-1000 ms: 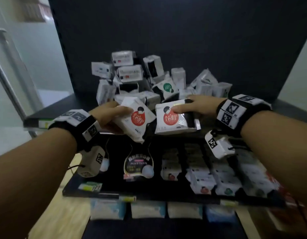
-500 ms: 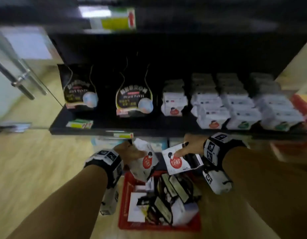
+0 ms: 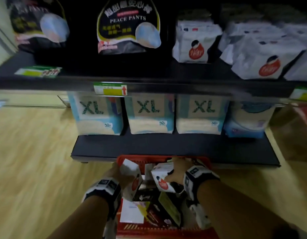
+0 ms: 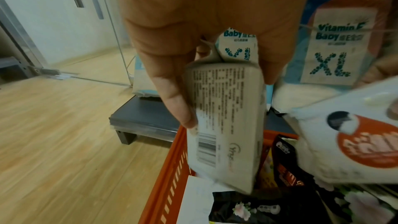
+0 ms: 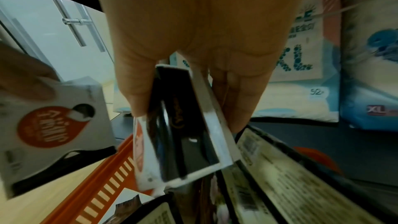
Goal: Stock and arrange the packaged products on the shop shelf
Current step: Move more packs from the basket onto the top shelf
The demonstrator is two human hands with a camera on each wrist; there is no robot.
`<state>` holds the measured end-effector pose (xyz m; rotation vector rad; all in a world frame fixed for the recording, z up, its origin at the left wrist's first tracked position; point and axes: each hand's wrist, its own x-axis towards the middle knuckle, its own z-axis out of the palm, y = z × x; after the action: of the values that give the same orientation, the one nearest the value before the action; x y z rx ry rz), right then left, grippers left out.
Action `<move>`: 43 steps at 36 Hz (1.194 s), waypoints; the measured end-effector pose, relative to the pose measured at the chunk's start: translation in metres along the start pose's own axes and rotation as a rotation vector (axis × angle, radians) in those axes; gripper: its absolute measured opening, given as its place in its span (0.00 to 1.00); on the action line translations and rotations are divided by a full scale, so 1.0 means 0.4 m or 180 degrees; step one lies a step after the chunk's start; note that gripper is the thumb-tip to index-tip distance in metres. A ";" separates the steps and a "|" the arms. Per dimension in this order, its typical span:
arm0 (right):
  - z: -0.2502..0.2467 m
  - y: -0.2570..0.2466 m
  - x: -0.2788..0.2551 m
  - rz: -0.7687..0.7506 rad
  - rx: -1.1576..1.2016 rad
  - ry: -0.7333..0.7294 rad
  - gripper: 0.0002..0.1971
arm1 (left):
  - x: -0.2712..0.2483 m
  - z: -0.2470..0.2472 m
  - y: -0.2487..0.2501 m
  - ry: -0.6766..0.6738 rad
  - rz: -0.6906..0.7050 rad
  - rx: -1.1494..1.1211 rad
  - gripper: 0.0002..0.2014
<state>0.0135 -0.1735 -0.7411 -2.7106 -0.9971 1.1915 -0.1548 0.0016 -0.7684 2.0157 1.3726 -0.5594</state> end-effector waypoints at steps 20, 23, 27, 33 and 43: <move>-0.523 -0.140 -0.319 -0.0376 -0.0193 0.0221 0.20 | -0.327 -0.484 0.281 0.0138 0.0895 0.0526 0.17; -0.649 -0.192 -0.431 -0.0568 -0.0180 0.0401 0.17 | -0.465 -0.618 0.346 0.0166 0.1367 0.0468 0.08; -0.840 -0.250 -0.578 -0.0749 -0.0009 0.0369 0.18 | -0.615 -0.785 0.445 0.0240 0.1808 0.0655 0.18; -1.099 -0.296 -0.877 -0.0859 0.0141 0.0917 0.19 | -0.851 -1.030 0.567 0.0654 0.2517 0.0698 0.17; -1.322 -0.172 -1.083 -0.0760 0.0255 0.1663 0.19 | -1.020 -1.151 0.726 0.1249 0.2932 0.0862 0.16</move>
<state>0.1098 -0.2406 -0.0640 -2.5338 -1.1102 0.4362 -0.0357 -0.0213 -0.0991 2.7674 0.4183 0.0854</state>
